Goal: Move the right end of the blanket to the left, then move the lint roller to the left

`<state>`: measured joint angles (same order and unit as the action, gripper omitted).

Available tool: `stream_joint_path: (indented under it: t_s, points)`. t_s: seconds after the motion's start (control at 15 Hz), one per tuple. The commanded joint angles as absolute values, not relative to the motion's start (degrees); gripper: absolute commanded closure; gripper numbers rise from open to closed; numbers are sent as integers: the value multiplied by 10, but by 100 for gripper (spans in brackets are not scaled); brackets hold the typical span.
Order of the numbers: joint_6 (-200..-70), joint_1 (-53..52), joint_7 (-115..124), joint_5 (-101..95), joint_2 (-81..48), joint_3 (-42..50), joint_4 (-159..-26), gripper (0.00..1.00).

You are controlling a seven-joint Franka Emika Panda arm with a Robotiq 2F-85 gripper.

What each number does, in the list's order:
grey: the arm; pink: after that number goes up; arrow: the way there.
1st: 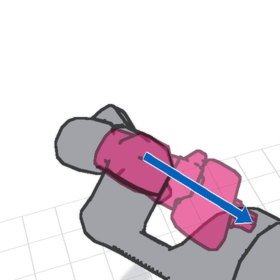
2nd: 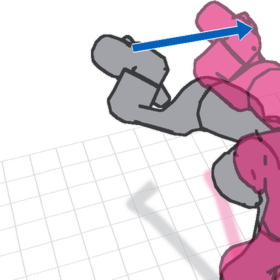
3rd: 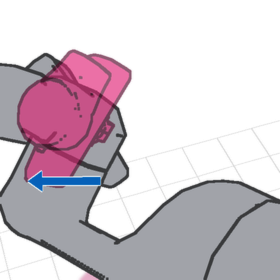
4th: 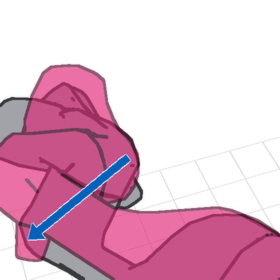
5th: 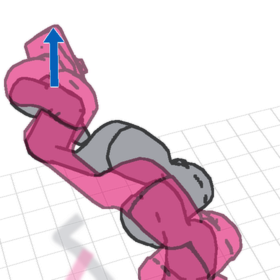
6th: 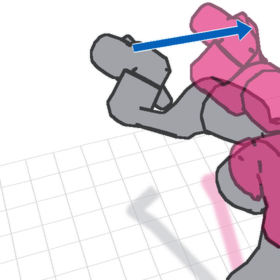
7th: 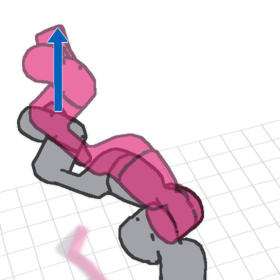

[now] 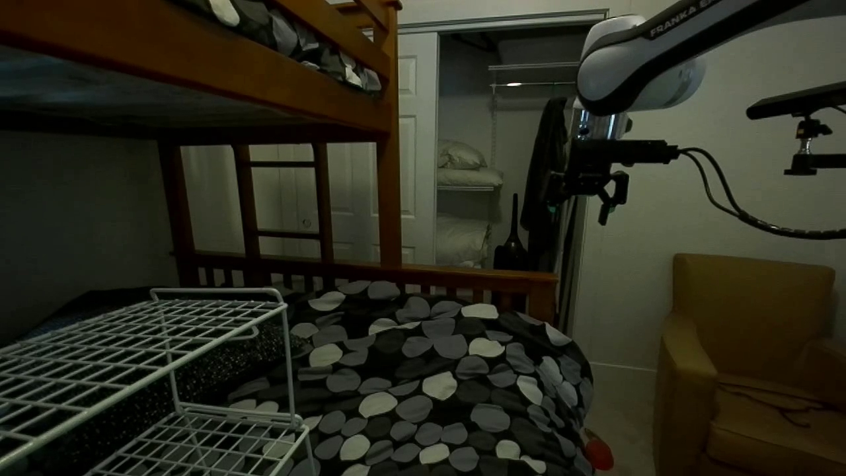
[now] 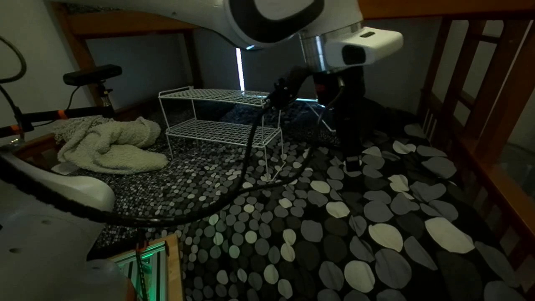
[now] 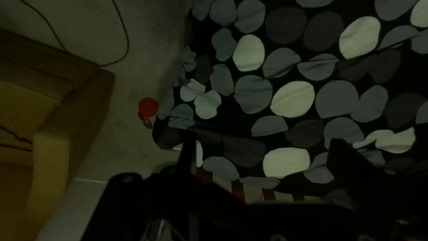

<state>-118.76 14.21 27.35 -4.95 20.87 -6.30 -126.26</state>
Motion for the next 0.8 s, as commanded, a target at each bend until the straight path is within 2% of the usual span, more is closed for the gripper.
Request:
stream_joint_path:
  t_s: [0.0,0.73]
  points:
    - [-1138,138,277,-63,129,-19,-1209,0]
    - [-1148,122,274,-57,111,12,-1210,0]
